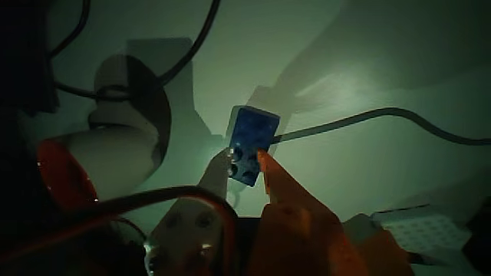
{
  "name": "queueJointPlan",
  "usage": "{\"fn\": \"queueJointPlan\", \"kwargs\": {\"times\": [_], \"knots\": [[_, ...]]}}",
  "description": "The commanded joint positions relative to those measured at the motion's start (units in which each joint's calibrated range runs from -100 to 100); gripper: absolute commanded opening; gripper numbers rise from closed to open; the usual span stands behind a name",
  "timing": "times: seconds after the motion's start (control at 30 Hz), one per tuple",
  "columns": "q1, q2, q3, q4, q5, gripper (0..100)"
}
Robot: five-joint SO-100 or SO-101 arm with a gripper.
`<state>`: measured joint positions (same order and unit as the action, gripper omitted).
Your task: Grab the blue brick and put it into the cup
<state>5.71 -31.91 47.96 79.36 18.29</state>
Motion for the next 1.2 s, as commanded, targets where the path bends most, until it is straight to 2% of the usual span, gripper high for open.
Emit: {"fn": "queueJointPlan", "kwargs": {"times": [0.0, 0.17, 0.27, 0.5, 0.9, 1.17], "knots": [[0.59, -3.17, -2.15, 1.47, 1.89, 22], [0.76, -4.2, -3.05, 5.13, 3.64, 33], [1.66, -2.56, -0.24, 3.67, 3.79, 35], [7.92, 6.12, 1.03, -1.7, 3.25, 36], [10.72, 11.88, 0.48, -9.74, 8.92, 35], [9.9, 20.39, -5.95, -9.74, 14.24, 34]]}}
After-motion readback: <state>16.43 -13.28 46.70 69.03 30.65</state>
